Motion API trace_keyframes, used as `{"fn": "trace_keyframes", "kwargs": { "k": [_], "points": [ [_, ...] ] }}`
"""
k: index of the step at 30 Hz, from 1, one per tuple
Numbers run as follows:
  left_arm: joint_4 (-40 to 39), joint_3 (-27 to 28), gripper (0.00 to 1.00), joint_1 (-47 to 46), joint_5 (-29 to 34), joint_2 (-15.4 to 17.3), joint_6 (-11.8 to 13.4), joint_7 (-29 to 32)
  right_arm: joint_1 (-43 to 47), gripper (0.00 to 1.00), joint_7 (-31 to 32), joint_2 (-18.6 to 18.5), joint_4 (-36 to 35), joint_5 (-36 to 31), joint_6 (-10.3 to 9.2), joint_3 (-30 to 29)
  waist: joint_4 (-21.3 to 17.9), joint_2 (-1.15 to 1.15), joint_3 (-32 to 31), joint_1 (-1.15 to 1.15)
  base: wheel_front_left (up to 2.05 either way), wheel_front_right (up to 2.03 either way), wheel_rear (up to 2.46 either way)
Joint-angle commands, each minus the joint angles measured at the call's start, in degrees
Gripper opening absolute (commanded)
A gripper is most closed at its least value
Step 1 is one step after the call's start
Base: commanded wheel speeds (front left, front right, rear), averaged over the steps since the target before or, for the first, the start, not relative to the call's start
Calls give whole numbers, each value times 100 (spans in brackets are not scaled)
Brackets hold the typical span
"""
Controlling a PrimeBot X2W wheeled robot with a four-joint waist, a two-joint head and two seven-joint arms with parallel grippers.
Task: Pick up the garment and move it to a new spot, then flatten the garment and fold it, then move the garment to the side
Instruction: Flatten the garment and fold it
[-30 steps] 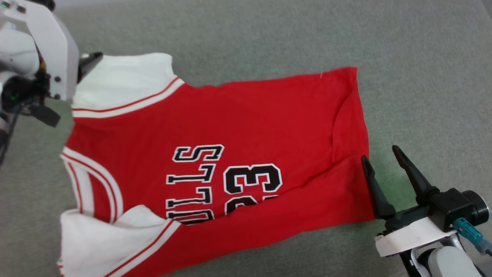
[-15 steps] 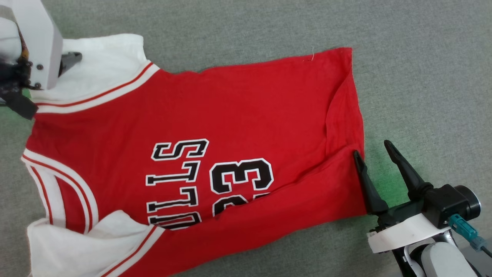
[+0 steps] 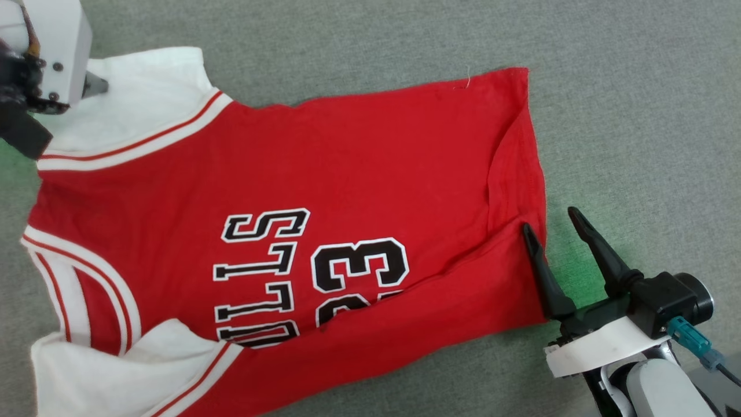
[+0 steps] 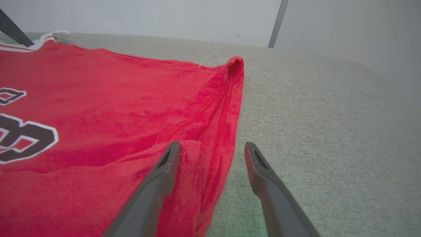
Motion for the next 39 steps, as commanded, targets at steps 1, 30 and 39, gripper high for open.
{"fn": "trace_keyframes", "kwargs": {
  "k": [1, 30, 39],
  "points": [
    [300, -187, 100, 446, -19, 32, 125, 241, -56, 100, -23, 25, 5, -13, -10, 27, -45, 0, 39, 0, 0, 0, 0],
    [349, -185, 0, 281, -171, -662, 142, 183, -1908, 100, 1803, -1018, 227, 1487, -10, 366, 149, 0, -51, 0, 0, 0, 0],
    [423, -204, 0, 136, -163, -920, 38, 46, -3499, 100, 3516, -1236, 1403, 2117, -9, 1010, 367, 0, 83, 0, 0, 0, 0]
  ]
}}
